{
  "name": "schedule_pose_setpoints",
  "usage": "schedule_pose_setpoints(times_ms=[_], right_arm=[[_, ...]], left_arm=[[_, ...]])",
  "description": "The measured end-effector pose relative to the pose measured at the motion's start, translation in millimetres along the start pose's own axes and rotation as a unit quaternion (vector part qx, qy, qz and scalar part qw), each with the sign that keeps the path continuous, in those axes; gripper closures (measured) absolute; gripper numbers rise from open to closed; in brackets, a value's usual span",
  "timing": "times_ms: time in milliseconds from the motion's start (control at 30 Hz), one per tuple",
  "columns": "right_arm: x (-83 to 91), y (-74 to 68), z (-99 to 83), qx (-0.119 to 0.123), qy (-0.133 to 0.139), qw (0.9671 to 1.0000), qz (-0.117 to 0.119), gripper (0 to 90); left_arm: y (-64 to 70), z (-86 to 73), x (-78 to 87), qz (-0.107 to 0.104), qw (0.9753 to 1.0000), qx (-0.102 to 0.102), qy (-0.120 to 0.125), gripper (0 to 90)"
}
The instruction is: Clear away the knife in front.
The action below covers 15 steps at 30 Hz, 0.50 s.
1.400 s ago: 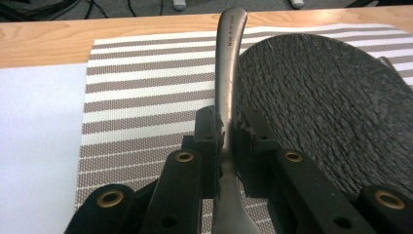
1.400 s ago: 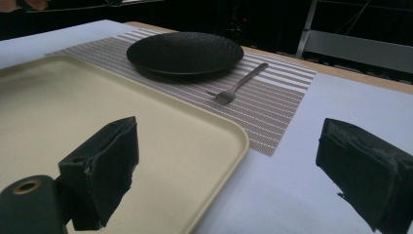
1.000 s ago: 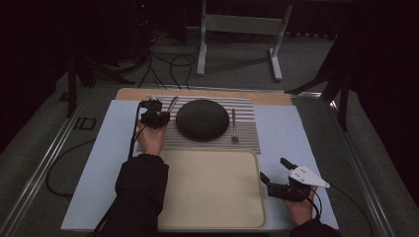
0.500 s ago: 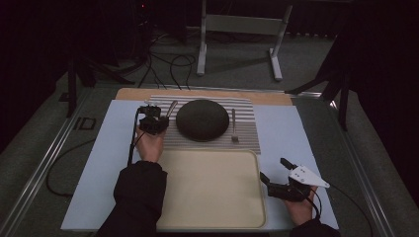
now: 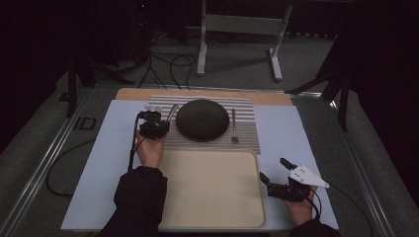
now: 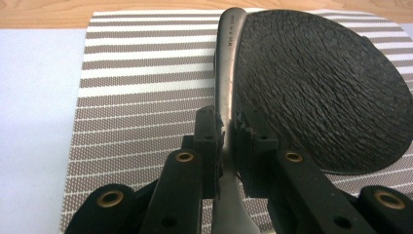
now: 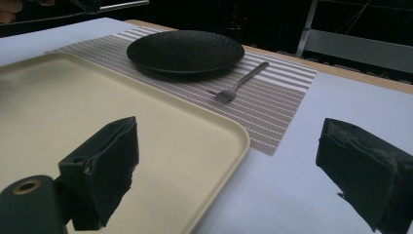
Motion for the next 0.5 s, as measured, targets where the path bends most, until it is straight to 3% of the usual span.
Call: schedule_pose_setpoints(times_ms=[500], right_arm=[[0.2, -0.2, 0.2, 0.001, 0.0, 1.0, 0.0, 8.5]], left_arm=[[9.4, -8.6, 15.3, 0.002, 1.0, 0.0, -0.001, 80.5]])
Point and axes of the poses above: each handheld gripper's, and its own axes: x roughly backward along the jaws, z roughly out of its top, y roughly to its right, the point moved 1 cm from there along -x, roughly forward along the jaws, and after that the axes turned 3 degrees about -z, right-handed, at the moved point
